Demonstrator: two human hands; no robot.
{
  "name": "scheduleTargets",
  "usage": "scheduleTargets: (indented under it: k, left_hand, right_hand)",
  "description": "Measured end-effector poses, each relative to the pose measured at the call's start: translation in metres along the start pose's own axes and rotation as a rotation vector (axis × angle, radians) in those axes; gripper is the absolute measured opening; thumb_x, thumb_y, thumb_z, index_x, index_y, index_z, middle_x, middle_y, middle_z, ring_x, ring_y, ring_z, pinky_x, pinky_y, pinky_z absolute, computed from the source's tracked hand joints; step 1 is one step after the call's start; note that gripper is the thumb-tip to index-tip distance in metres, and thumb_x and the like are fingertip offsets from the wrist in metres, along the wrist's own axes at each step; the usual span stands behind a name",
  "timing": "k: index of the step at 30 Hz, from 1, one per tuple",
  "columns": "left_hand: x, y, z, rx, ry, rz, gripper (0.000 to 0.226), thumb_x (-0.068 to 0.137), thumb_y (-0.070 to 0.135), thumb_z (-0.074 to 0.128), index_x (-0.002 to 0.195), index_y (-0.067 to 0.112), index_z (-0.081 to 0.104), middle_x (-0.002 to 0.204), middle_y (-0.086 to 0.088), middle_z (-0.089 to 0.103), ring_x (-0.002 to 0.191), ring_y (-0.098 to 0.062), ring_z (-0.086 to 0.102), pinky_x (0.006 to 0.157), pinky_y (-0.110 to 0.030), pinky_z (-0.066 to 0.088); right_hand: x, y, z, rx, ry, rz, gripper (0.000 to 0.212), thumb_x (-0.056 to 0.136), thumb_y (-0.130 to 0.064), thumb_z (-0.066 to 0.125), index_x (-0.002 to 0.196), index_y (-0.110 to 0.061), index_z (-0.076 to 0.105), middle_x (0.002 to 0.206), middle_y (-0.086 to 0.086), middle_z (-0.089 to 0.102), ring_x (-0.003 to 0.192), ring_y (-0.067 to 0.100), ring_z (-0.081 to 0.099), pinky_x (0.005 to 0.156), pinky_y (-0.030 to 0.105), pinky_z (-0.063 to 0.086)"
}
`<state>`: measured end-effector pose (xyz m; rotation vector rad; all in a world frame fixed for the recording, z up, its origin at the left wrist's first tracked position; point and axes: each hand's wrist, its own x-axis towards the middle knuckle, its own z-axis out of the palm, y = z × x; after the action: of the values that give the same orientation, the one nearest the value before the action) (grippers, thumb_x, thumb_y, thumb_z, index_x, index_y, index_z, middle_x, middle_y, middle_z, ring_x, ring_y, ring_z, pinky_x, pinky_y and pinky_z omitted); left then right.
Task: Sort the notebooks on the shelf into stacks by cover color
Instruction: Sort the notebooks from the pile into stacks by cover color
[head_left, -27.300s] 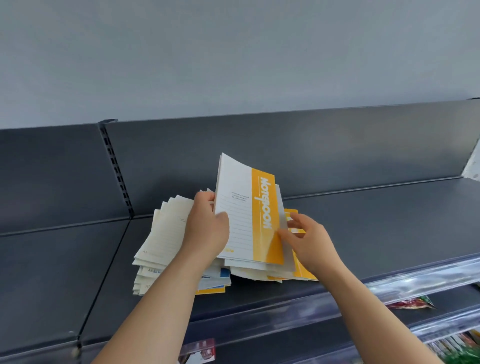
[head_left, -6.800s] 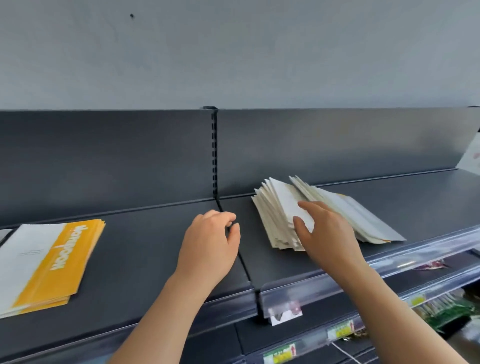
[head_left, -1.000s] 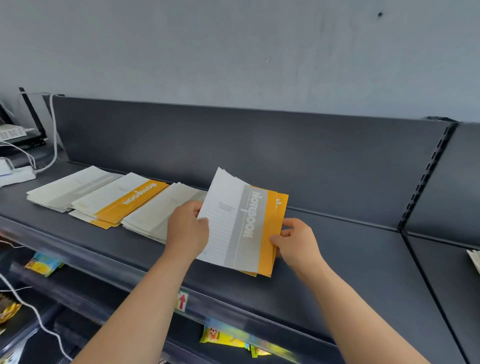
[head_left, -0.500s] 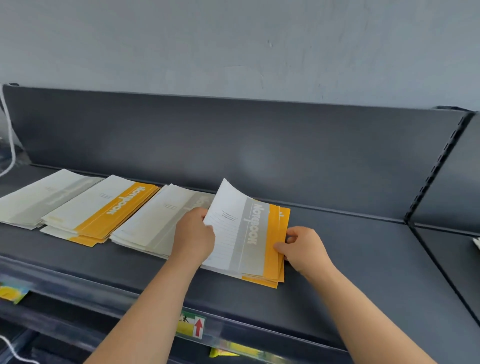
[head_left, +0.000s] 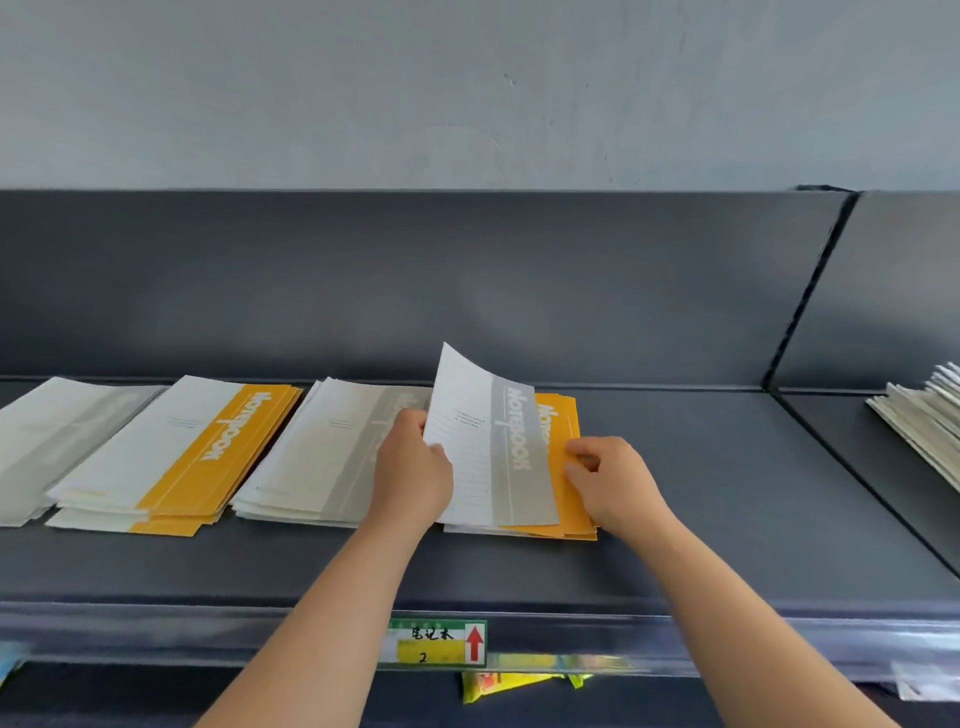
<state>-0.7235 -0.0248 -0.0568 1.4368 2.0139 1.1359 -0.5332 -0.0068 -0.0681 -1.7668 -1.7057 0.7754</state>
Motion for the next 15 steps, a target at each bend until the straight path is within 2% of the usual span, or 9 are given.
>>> scheduleTargets:
  k: [3,5,7,10,11,12,13,15]
  left_hand:
    - [-0.003,0.002,0.005,-0.014,-0.033,-0.012,0.022,0.093,0.004,0.038,0.108,0.013,0.051,0.1,0.004,0.058,0.079,-0.011,0.054,0.056,-0.025,0.045]
    - [-0.007,0.007,0.008,-0.034,-0.043,-0.012,0.021,0.095,0.003,0.038,0.11,0.014,0.047,0.099,0.004,0.056,0.076,-0.008,0.052,0.051,-0.021,0.038]
    - [-0.01,0.011,0.01,-0.044,-0.046,-0.012,0.022,0.096,0.003,0.038,0.112,0.016,0.045,0.098,0.006,0.053,0.076,-0.007,0.051,0.05,-0.02,0.037]
    - [-0.01,0.011,0.007,-0.072,-0.003,0.009,0.027,0.096,0.003,0.04,0.116,0.019,0.048,0.102,0.009,0.054,0.081,-0.009,0.051,0.055,-0.018,0.039]
    - [-0.01,0.01,0.004,-0.092,0.023,0.024,0.028,0.096,0.003,0.041,0.118,0.019,0.048,0.106,0.009,0.055,0.084,-0.009,0.052,0.058,-0.017,0.04]
    - [-0.01,0.01,0.001,-0.117,0.048,0.035,0.028,0.097,0.005,0.042,0.119,0.02,0.049,0.108,0.01,0.055,0.087,-0.008,0.053,0.06,-0.015,0.04]
    - [-0.011,0.01,-0.003,-0.145,0.07,0.043,0.027,0.098,0.006,0.043,0.12,0.021,0.049,0.108,0.012,0.054,0.089,-0.005,0.052,0.06,-0.011,0.039]
    - [-0.012,0.008,-0.013,-0.212,0.089,0.047,0.025,0.098,0.009,0.046,0.116,0.025,0.048,0.108,0.016,0.051,0.085,0.0,0.051,0.054,-0.007,0.038]
  right_hand:
    - [-0.004,-0.001,-0.002,-0.009,0.015,0.004,0.035,0.096,-0.013,0.045,0.13,-0.012,0.055,0.118,0.007,0.063,0.085,0.02,0.057,0.061,0.019,0.046]
    - [-0.004,-0.001,-0.003,-0.014,0.022,-0.012,0.031,0.096,-0.013,0.046,0.123,-0.006,0.058,0.116,0.014,0.064,0.094,0.03,0.06,0.073,0.032,0.052]
    - [-0.004,-0.002,-0.004,-0.024,0.009,-0.017,0.029,0.096,-0.014,0.047,0.121,-0.008,0.06,0.112,0.013,0.065,0.099,0.029,0.061,0.08,0.034,0.052]
    - [0.001,0.0,-0.004,-0.012,-0.01,-0.017,0.036,0.095,-0.017,0.049,0.13,-0.016,0.054,0.102,0.001,0.06,0.083,0.017,0.059,0.061,0.021,0.049]
    - [0.003,0.001,-0.003,-0.007,0.004,-0.022,0.038,0.095,-0.019,0.049,0.132,-0.019,0.053,0.102,-0.002,0.056,0.084,0.015,0.057,0.059,0.019,0.047]
    - [0.005,0.0,-0.002,-0.012,0.024,-0.037,0.039,0.094,-0.021,0.05,0.133,-0.021,0.052,0.106,-0.001,0.055,0.093,0.016,0.056,0.064,0.022,0.048]
    - [0.006,-0.003,-0.001,-0.02,0.04,-0.058,0.039,0.094,-0.024,0.051,0.133,-0.022,0.051,0.114,0.0,0.056,0.107,0.02,0.053,0.076,0.028,0.05]
    - [0.004,-0.014,0.003,0.022,0.037,-0.105,0.04,0.094,-0.027,0.051,0.134,-0.024,0.05,0.128,-0.002,0.054,0.123,0.023,0.045,0.094,0.037,0.045]
